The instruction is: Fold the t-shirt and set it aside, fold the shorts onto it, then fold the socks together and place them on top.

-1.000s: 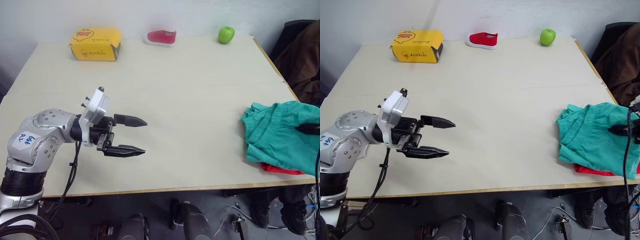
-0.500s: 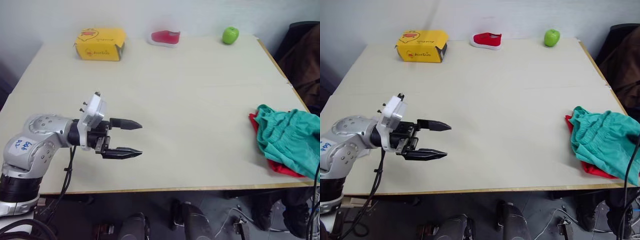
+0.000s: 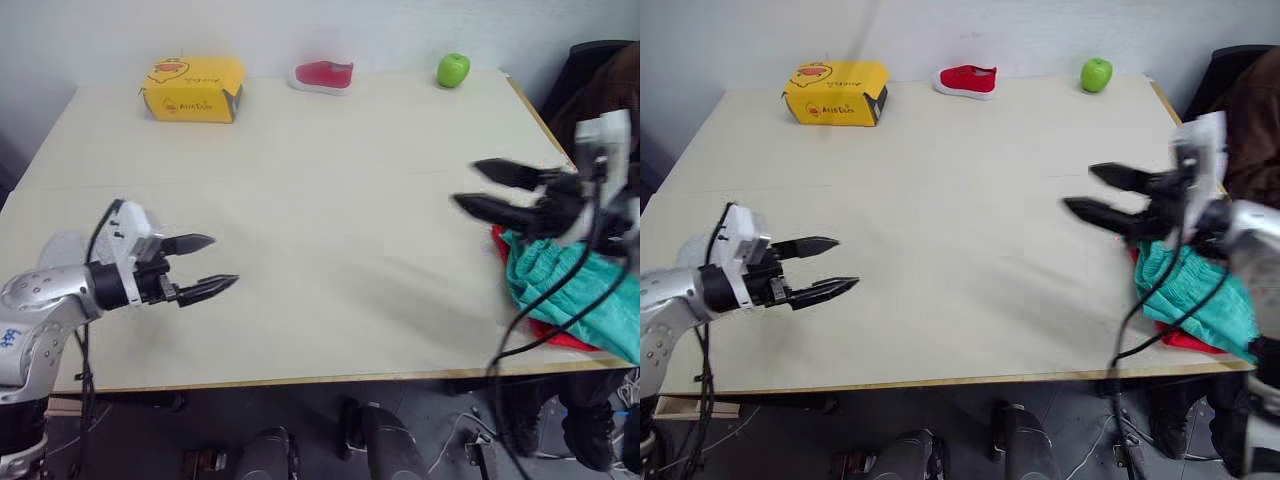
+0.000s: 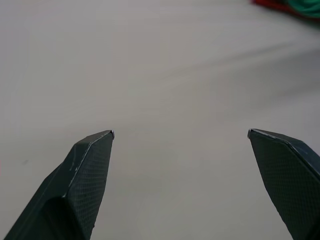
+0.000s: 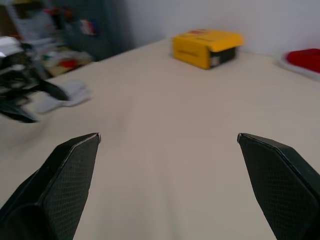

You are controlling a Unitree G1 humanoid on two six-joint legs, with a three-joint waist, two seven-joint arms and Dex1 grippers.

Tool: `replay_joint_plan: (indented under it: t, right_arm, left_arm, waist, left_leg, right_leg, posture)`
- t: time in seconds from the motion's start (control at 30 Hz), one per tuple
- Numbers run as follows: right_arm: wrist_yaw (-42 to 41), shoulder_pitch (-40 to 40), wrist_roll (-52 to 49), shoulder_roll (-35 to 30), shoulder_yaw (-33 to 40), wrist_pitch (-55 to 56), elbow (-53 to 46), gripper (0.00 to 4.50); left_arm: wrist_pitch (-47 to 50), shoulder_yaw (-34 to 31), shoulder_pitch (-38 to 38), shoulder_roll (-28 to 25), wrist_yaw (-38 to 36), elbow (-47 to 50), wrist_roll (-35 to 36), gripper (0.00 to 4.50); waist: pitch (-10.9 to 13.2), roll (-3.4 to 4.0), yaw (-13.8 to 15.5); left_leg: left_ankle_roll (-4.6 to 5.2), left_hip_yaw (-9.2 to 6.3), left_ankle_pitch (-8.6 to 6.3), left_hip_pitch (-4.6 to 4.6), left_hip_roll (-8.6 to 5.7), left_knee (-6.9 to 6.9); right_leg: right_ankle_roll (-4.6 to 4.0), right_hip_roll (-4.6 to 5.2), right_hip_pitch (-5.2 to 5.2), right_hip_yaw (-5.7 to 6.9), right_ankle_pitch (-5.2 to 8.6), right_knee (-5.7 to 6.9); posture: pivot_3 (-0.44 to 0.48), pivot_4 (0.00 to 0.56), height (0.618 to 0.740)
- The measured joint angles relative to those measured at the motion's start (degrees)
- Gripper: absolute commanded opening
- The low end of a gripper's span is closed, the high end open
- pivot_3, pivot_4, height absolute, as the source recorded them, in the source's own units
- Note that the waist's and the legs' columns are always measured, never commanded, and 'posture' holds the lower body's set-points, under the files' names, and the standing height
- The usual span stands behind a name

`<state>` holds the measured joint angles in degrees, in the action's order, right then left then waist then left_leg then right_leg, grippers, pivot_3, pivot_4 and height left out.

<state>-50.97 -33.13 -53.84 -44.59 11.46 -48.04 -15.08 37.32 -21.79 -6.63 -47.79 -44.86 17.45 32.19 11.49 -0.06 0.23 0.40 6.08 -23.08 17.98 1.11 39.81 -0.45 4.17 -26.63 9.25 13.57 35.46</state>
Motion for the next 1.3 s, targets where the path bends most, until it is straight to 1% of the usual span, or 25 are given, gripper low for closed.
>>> replay_joint_plan:
  t: [0.07,0.13,0.2,0.27,0.33,0.37,0.47,0.6,0.7,0.9,1.13,1.3]
  right_arm:
    - [0.53,-0.25,-0.59,2.14,-3.32,-1.07,-2.59,4.47]
    - [0.89,-0.86,-0.84,3.57,-5.03,-1.67,-3.44,4.47]
    - [1.23,-1.69,-1.59,4.84,-6.14,-2.3,-4.2,4.47]
    - [1.03,-1.79,-2.26,5.22,-6.94,-3.17,-5.25,4.47]
    - [1.01,-1.75,-2.45,5.39,-7.19,-3.52,-5.23,4.47]
    - [1.06,-1.78,-2.49,5.84,-7.39,-3.58,-5.21,4.47]
    - [1.43,-1.84,-2.57,7.11,-8.9,-3.73,-5.32,4.47]
    - [2.21,-1.81,-2.55,7.4,-9.03,-3.83,-5.71,4.47]
    - [2.96,-1.52,-2.55,7.54,-9.03,-3.83,-6.46,4.47]
    - [5.03,-1.43,-3.6,8.92,-8.93,-4.71,-7.45,4.47]
    - [6.2,-1.51,-4.64,8.89,-8.74,-5.19,-7.51,4.47]
    - [5.25,-0.86,-3.76,7.61,-8.9,-5.08,-8.84,4.47]
  left_arm:
    - [-0.64,-1.93,2.59,0.64,4.01,-0.6,-2.87,4.5]
    - [-0.72,-3.97,3.61,1.18,8.03,-2.66,-5.44,4.5]
    - [-0.54,-5.67,3.66,1.67,11.75,-5.04,-7.38,4.5]
    - [-0.57,-5.98,2.88,1.66,14.69,-7.99,-9.55,4.5]
    - [-0.57,-5.66,0.89,2.08,16.48,-11.48,-10.72,4.5]
    - [-0.48,-5.07,-1.82,2.78,18.18,-14.63,-11.54,4.5]
    - [-0.52,-3.05,-6.69,3.08,22.31,-21.13,-14.5,4.5]
    - [-0.59,-2.57,-9.74,3.2,27.48,-27.05,-17.27,4.5]
    - [0.07,-2.56,-10.78,3.92,28.55,-29.02,-17.63,4.5]
    - [3.63,-2.3,-14.1,6.13,28.33,-30.72,-16.5,4.5]
    - [4.58,-1.53,-14.55,4.95,25.52,-31.3,-16.63,4.5]
    - [6.24,-0.56,-14.12,4.78,23.27,-29.36,-16.47,4.5]
  waist:
    - [0.0,-0.01,0.78]
    - [-0.01,-0.01,1.29]
    - [-0.02,-0.04,1.31]
    - [-0.04,-0.07,1.33]
    - [-0.05,-0.09,1.29]
    - [-0.06,-0.1,1.34]
    - [-0.09,-0.19,1.13]
    - [-0.09,-0.22,0.47]
    - [-0.1,-0.23,0.47]
    - [-0.12,-0.26,0.67]
    - [-0.12,-0.26,0.8]
    - [-0.12,-0.26,1.08]
  left_leg:
    - [0.1,-0.03,-0.06,0.06,-0.03,0.01]
    - [0.19,-0.04,-0.1,0.11,-0.08,0.03]
    - [0.26,-0.03,-0.13,0.13,-0.1,0.07]
    - [0.3,-0.03,-0.15,0.14,-0.14,0.07]
    - [0.33,-0.02,-0.15,0.14,-0.16,0.08]
    - [0.35,-0.04,-0.14,0.15,-0.17,0.1]
    - [0.35,-0.01,-0.14,0.14,-0.17,0.11]
    - [0.34,0.04,-0.14,0.13,-0.16,0.08]
    - [0.34,0.03,-0.14,0.14,-0.17,0.11]
    - [0.33,0.03,-0.14,0.12,-0.18,0.17]
    - [0.33,0.05,-0.14,0.11,-0.19,0.17]
    - [0.33,0.05,-0.14,0.11,-0.2,0.18]
  right_leg:
    - [0.0,0.04,-0.01,0.06,0.0,0.0]
    - [0.06,0.12,-0.01,0.1,-0.03,-0.04]
    - [0.11,0.17,-0.01,0.13,-0.06,-0.05]
    - [0.14,0.23,0.01,0.19,-0.08,-0.05]
    - [0.18,0.26,0.02,0.2,-0.11,-0.05]
    - [0.19,0.27,0.03,0.23,-0.11,-0.04]
    - [0.19,0.27,0.02,0.24,-0.11,0.0]
    - [0.2,0.26,-0.01,0.24,-0.12,-0.01]
    - [0.2,0.27,-0.01,0.24,-0.12,0.0]
    - [0.2,0.29,0.01,0.23,-0.12,0.07]
    - [0.19,0.29,0.01,0.23,-0.11,0.08]
    - [0.19,0.31,0.02,0.22,-0.11,0.07]
  posture:
    - [0.0,0.15,0.74]
    - [0.0,0.15,0.74]
    - [0.0,0.15,0.74]
    - [0.0,0.15,0.74]
    - [0.0,0.15,0.74]
    - [0.0,0.15,0.74]
    - [0.0,0.15,0.74]
    - [0.0,0.15,0.74]
    - [0.0,0.15,0.74]
    - [0.0,0.15,0.74]
    - [0.0,0.15,0.74]
    - [0.0,0.15,0.74]
